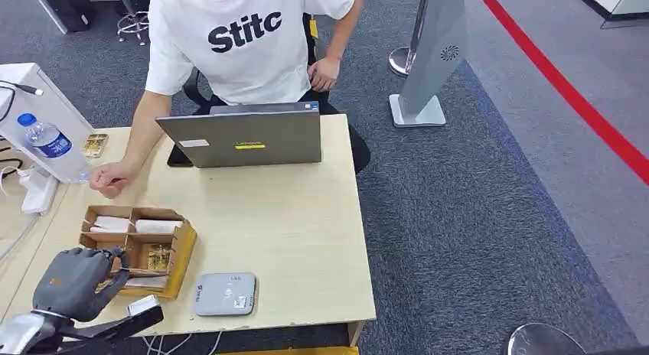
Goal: Pass the card to the sensor for recognition and then transmit it.
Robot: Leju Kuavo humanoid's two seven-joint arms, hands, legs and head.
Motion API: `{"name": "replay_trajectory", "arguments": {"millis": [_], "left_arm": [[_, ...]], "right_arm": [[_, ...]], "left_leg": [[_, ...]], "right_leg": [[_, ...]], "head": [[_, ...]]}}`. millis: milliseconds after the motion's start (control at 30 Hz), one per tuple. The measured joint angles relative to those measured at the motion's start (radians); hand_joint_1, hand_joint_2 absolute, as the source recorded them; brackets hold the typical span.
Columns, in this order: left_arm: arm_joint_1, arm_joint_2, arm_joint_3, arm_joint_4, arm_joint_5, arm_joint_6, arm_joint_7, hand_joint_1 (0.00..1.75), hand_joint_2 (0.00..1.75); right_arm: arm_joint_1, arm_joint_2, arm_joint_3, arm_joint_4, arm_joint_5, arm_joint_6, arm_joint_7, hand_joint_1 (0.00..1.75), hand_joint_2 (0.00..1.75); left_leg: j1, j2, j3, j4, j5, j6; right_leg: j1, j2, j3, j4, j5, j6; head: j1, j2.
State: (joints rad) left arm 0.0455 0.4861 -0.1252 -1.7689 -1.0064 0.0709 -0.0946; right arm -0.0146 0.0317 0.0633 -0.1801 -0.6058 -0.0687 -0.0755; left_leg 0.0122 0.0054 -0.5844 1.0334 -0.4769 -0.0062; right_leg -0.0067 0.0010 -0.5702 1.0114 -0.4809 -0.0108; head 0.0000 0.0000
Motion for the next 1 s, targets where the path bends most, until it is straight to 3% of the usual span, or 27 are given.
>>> {"name": "replay_trajectory", "arguments": {"millis": [100,200,300,733,833,967,1000], "left_arm": [[-0.009,-0.008,0.009,-0.008,0.002,0.009,0.005,1.75,1.75],[-0.054,-0.065,0.078,-0.047,0.033,0.062,0.015,1.75,1.75],[-0.058,-0.087,0.106,-0.055,0.052,0.076,0.010,1.75,1.75],[-0.067,-0.123,0.142,-0.068,0.056,0.093,0.003,1.75,1.75],[-0.078,-0.124,0.157,-0.068,0.015,0.121,0.027,1.75,1.75],[-0.110,-0.122,0.189,-0.046,0.042,0.109,0.048,1.75,1.75],[-0.118,-0.121,0.200,-0.035,0.055,0.109,0.048,0.47,1.75]], "right_arm": [[0.000,0.000,0.000,0.000,0.000,0.000,0.000,0.00,1.75],[0.000,0.010,-0.002,0.000,0.003,-0.016,-0.009,0.00,1.75],[0.000,0.017,-0.003,0.000,0.010,-0.025,-0.016,0.00,1.75],[0.000,0.027,-0.009,0.000,0.018,-0.028,-0.018,0.00,1.75],[0.000,0.027,-0.010,0.000,0.023,-0.027,-0.017,0.00,1.75],[-0.002,0.028,-0.010,0.000,0.037,-0.025,-0.015,0.00,1.75],[-0.002,0.028,-0.010,0.000,0.037,-0.025,-0.015,0.00,1.75]], "left_leg": [[0.000,0.000,0.000,0.000,0.000,0.000],[0.000,0.000,0.000,0.000,0.000,0.000],[0.000,0.000,0.000,0.000,0.000,0.000],[0.000,0.000,0.000,0.000,0.000,0.000],[0.000,0.001,0.000,0.000,0.000,0.000],[0.000,0.000,0.000,0.000,0.000,0.000],[0.000,0.000,0.000,0.000,0.000,0.000]], "right_leg": [[0.000,0.000,0.000,0.000,0.000,0.000],[0.000,0.000,0.000,0.000,0.000,0.000],[0.000,0.000,0.000,0.000,0.000,0.000],[0.000,0.000,0.000,0.000,0.000,0.000],[0.000,0.001,0.000,0.000,0.000,0.000],[0.000,0.000,0.000,0.000,0.000,0.000],[0.000,0.001,0.000,0.000,0.000,0.000]], "head": [[0.000,0.000],[0.000,0.000],[0.000,0.000],[0.000,0.000],[0.000,0.000],[0.000,0.000],[0.000,0.000]]}}
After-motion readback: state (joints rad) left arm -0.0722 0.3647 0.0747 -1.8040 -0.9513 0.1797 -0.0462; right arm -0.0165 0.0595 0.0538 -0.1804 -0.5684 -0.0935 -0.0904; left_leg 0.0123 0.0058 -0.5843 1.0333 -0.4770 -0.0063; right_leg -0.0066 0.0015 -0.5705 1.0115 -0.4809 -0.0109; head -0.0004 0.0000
